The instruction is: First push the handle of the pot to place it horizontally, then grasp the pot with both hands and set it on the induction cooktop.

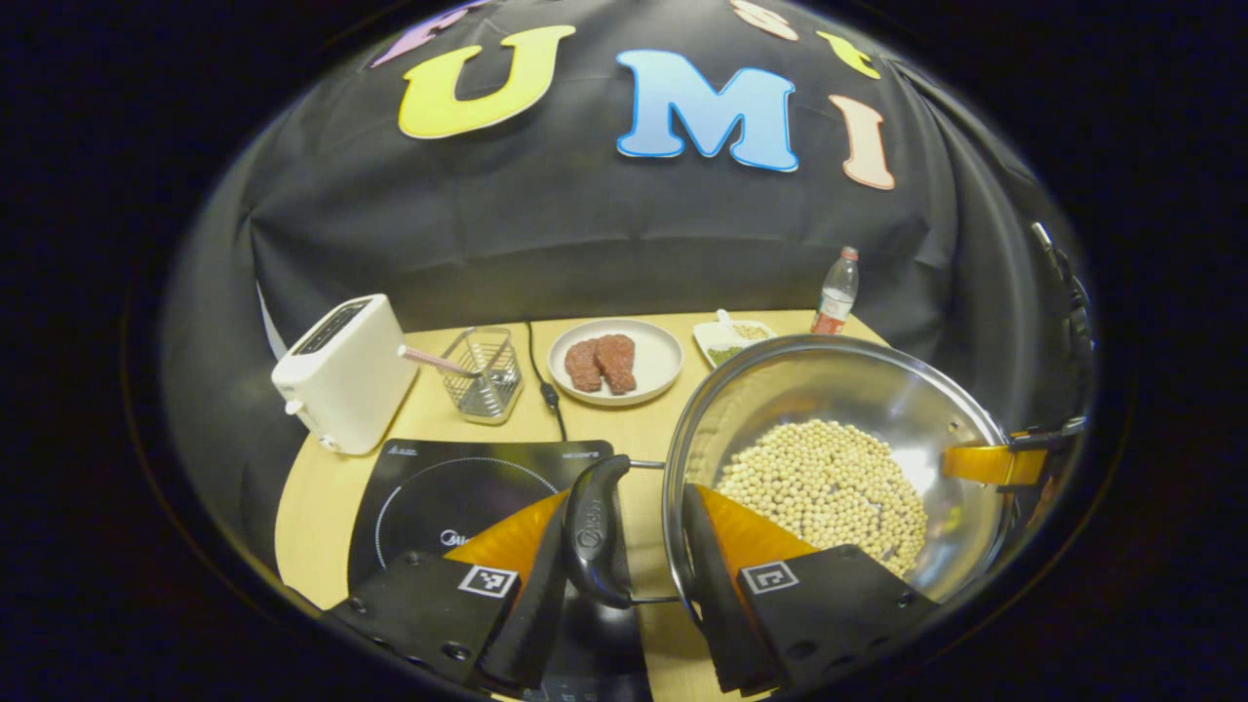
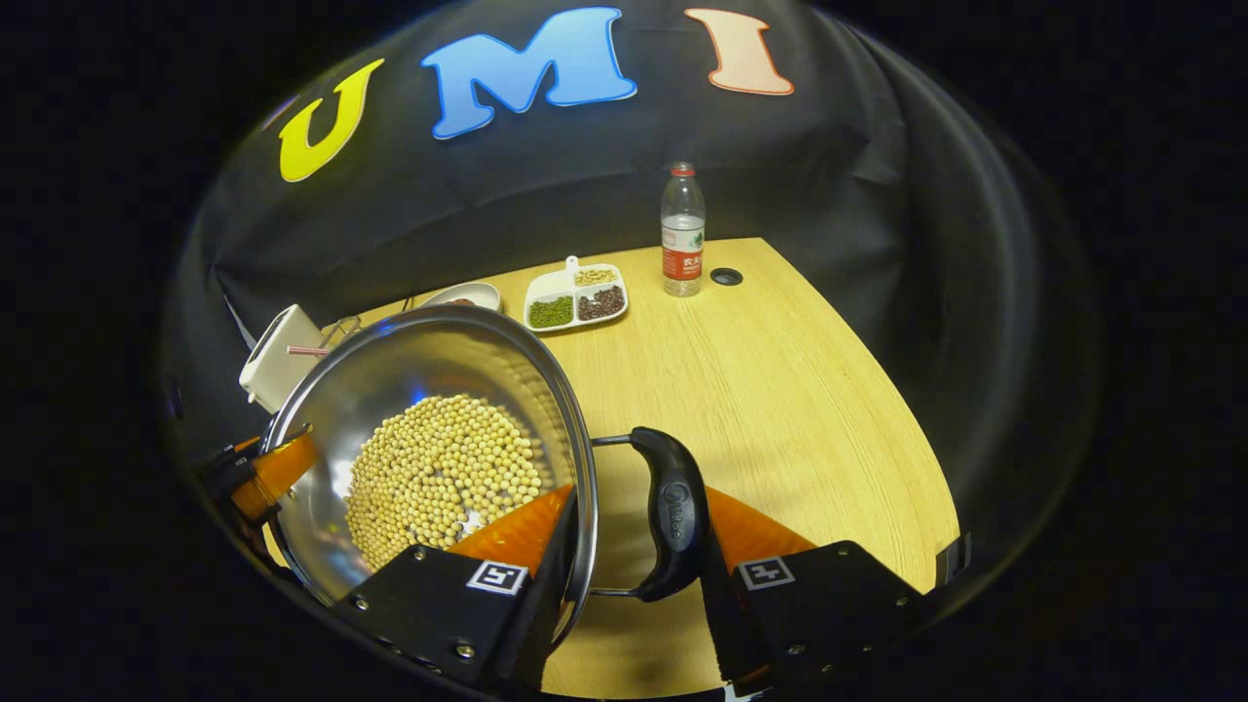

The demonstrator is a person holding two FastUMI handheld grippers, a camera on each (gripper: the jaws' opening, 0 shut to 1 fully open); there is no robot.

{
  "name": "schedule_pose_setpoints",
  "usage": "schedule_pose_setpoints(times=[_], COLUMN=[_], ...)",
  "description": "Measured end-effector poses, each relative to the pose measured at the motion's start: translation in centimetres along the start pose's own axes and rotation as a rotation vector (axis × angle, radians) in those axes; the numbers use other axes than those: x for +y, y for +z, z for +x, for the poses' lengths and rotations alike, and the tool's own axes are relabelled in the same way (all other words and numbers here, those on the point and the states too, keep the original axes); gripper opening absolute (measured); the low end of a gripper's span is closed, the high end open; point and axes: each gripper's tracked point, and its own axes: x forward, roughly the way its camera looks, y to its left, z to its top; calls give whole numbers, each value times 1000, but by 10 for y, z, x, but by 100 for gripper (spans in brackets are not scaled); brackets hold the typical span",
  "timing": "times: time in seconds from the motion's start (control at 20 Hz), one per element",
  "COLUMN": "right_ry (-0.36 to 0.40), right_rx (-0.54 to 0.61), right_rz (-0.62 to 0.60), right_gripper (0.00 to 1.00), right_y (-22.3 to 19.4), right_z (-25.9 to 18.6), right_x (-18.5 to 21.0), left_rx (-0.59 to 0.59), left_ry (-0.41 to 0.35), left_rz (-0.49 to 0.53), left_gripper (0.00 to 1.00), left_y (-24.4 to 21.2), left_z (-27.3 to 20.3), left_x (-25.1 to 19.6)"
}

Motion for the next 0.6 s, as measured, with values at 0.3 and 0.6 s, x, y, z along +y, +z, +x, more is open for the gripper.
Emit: schedule_pose_setpoints(times=[0.3,0.6], right_ry=[31,45], right_rx=[-6,0], right_rz=[-38,-52], right_gripper=[64,64], right_y=[1,8], right_z=[-7,4], right_x=[-1,3], left_rx=[-15,-7], left_ry=[36,52], left_rz=[-29,-46], left_gripper=[69,69], left_y=[-1,-11], left_z=[-23,-34], left_x=[44,83])
